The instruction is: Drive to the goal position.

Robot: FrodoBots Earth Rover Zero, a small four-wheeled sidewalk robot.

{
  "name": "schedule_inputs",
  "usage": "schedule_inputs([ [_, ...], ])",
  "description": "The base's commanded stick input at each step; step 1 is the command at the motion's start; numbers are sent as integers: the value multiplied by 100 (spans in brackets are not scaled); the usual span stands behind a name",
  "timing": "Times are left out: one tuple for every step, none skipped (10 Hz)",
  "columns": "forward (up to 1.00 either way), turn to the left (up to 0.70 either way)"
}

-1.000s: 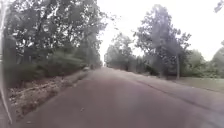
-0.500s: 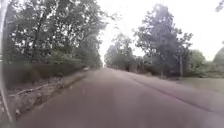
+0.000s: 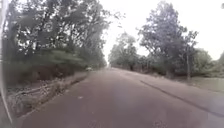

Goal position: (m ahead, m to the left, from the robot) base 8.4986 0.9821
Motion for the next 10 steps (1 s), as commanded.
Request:
schedule_inputs([
  [70, 0],
  [70, 0],
  [70, 0],
  [70, 0],
  [70, 0],
  [70, 0],
  [70, 0],
  [70, 0],
  [70, 0],
  [70, 28],
])
